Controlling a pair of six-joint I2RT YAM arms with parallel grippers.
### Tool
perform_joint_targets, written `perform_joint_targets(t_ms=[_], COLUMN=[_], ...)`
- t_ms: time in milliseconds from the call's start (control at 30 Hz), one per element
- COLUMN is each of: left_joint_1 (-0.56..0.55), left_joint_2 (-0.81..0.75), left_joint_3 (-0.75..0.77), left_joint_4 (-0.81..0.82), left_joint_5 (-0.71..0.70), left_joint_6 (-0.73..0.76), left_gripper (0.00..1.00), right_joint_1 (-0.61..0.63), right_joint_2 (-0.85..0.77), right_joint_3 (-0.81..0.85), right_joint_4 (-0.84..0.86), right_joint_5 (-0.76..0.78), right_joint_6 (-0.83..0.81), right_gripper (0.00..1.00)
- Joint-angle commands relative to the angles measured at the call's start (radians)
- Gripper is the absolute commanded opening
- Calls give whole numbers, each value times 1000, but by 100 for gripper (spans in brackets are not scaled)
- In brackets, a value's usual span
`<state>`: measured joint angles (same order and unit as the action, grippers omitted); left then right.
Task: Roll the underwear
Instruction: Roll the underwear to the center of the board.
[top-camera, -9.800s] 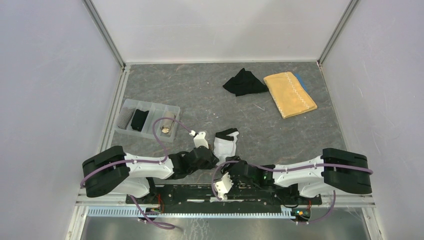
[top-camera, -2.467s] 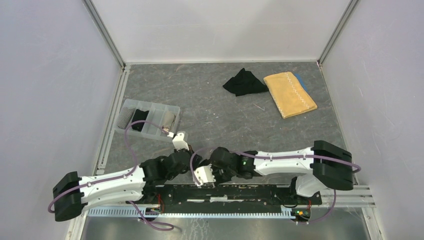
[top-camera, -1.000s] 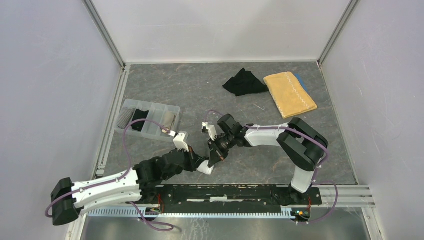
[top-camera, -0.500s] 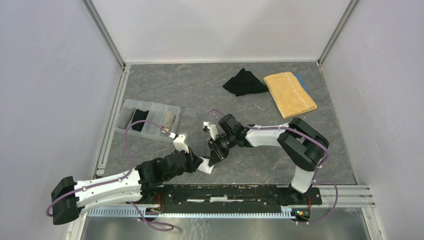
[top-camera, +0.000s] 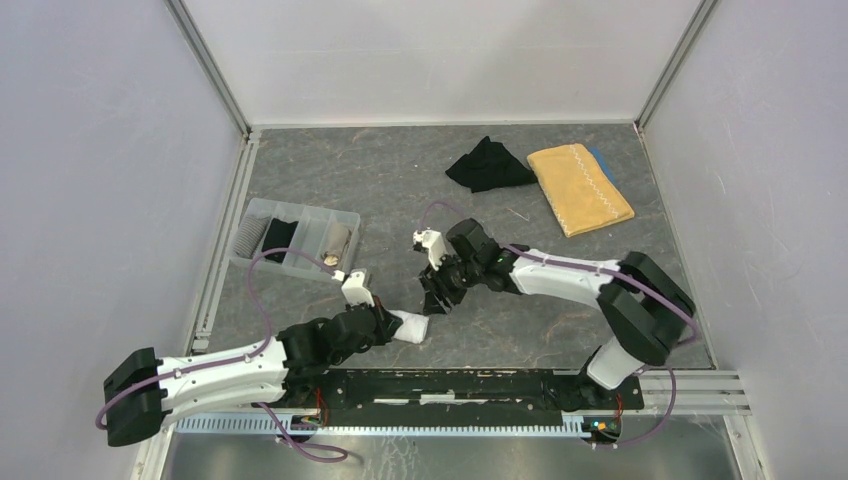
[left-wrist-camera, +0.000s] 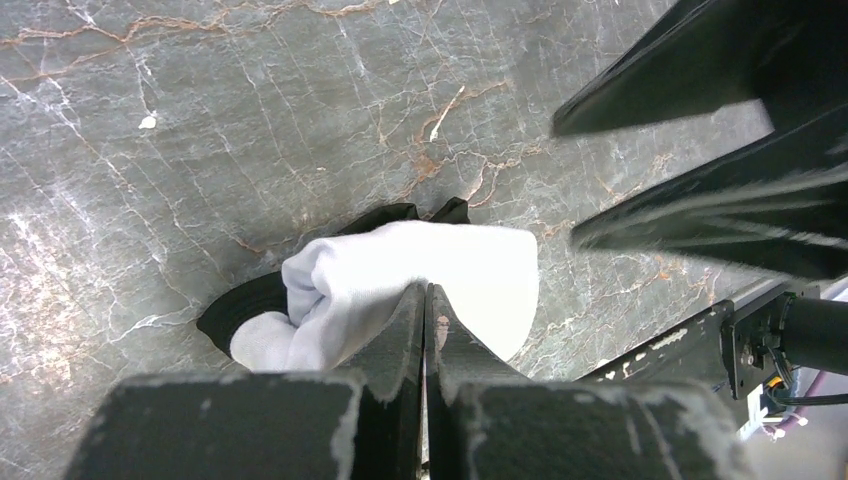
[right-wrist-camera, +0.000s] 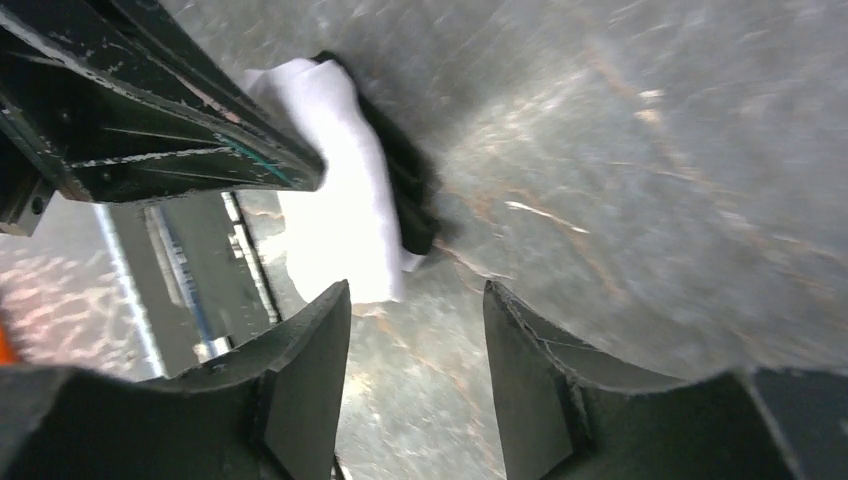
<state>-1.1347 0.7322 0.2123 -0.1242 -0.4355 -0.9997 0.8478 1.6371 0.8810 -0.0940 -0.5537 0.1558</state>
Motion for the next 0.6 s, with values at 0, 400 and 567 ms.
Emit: perform_joint_targets(t_ms=[0,400,567], left_joint_1=[-4,-5,-4], left_joint_2=[-2,8,15], left_joint_3=[-34,-25,-27], left_joint_4=[-49,-28,-23], left_joint_5=[-35,-33,-32], left_joint_6=[-45,-30,-33], left_gripper=[2,2,2], right_joint_1=[-6,-163,-221], right_joint_2=[-166,-370,-318], right_joint_3=[57,-85,-84], right_joint_4=[-97,-36,6], right_joint_5=[326,938,349], right_joint_6=[-148,-106,-135], right_gripper=[58,98,98])
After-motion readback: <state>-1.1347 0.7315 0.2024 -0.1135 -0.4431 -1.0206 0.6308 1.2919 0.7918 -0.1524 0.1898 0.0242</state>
